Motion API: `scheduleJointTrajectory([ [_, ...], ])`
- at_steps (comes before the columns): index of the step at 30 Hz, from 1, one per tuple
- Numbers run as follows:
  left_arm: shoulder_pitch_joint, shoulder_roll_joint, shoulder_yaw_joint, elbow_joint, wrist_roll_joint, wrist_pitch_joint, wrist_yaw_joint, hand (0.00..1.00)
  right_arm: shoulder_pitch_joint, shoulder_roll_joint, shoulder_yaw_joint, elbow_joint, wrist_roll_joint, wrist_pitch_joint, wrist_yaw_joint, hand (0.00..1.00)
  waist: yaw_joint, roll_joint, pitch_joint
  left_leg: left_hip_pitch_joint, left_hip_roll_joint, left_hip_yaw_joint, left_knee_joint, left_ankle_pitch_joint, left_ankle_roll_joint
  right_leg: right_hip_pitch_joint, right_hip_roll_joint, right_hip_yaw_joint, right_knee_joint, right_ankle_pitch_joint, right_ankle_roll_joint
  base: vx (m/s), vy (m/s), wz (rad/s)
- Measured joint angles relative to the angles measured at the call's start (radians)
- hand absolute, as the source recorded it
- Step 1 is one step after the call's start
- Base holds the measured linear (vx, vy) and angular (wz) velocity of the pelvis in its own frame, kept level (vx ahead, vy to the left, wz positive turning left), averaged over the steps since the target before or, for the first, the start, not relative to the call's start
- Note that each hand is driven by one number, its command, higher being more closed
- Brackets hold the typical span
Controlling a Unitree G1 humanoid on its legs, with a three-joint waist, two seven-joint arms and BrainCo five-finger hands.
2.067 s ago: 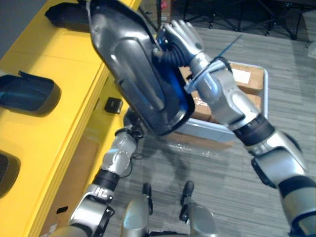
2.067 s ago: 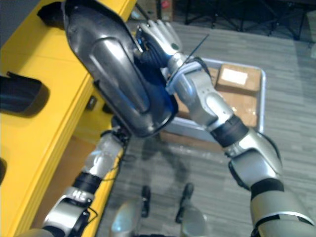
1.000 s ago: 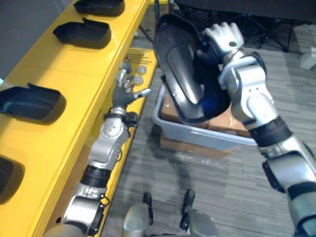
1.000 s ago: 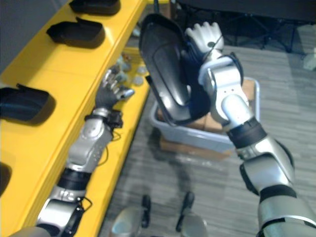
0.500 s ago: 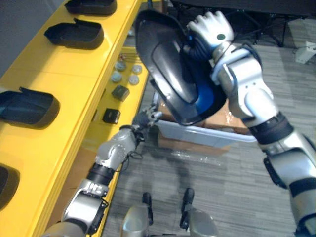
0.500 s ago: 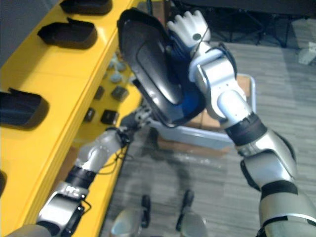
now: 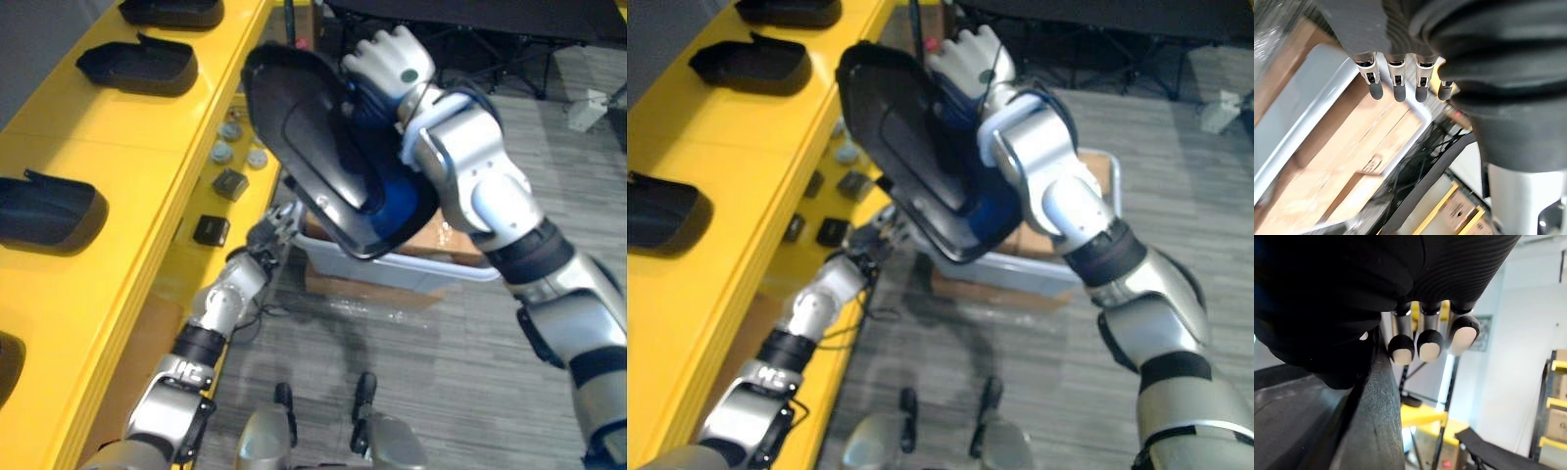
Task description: Walk over and take plastic housings, then place them on the shelf
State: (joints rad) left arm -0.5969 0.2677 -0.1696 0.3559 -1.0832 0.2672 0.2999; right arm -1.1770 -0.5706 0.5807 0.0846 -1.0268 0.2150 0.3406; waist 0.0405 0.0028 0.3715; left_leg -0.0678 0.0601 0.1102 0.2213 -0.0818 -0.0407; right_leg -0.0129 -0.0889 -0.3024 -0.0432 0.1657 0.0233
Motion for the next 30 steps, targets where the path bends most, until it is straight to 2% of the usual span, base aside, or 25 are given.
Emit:
scheduleJointTrajectory([
  [5,-0.004,0.004,0.043,0.0,0.005,-0.001,0.008,0.0,-0.018,0.002,0.0,0.003,-0.048,0.001,0.037,1.0,0.002,0.0,0.0,0.0,-0.001,-0.012,0.0,0.0,0.0,0.008,0.0,-0.01,0.0,0.0,0.0,0.0,0.015,0.07],
  [14,-0.033,0.004,0.044,-0.002,0.002,0.021,-0.009,0.0,-0.024,-0.009,-0.005,0.013,-0.088,-0.002,0.037,1.0,0.0,-0.004,0.0,0.0,0.0,-0.013,0.0,0.0,0.0,0.008,0.001,-0.015,-0.001,-0.001,-0.001,0.0,0.0,0.01],
  [20,-0.034,0.003,0.042,-0.014,-0.007,0.023,-0.021,0.0,-0.025,-0.021,-0.032,0.012,-0.088,-0.019,0.035,1.0,-0.002,-0.029,0.0,-0.001,0.001,0.006,-0.001,0.0,0.0,-0.002,-0.004,0.001,-0.001,-0.001,-0.001,0.0,0.003,-0.06],
  [22,-0.034,0.002,0.04,-0.047,-0.01,0.023,-0.034,0.0,-0.025,-0.026,-0.052,0.012,-0.088,-0.021,0.035,1.0,-0.003,-0.029,0.0,-0.001,-0.001,0.008,-0.002,0.0,0.0,-0.003,-0.007,0.001,-0.001,0.0,0.0,-0.01,0.032,-0.03],
  [30,-0.061,0.0,0.036,-0.15,-0.059,-0.028,-0.048,0.0,-0.024,-0.062,-0.083,0.012,-0.087,-0.021,0.003,1.0,-0.014,-0.029,0.0,-0.001,-0.01,0.011,-0.002,-0.001,0.001,-0.004,-0.016,0.0,-0.001,0.002,0.006,-0.01,0.03,0.0],
])
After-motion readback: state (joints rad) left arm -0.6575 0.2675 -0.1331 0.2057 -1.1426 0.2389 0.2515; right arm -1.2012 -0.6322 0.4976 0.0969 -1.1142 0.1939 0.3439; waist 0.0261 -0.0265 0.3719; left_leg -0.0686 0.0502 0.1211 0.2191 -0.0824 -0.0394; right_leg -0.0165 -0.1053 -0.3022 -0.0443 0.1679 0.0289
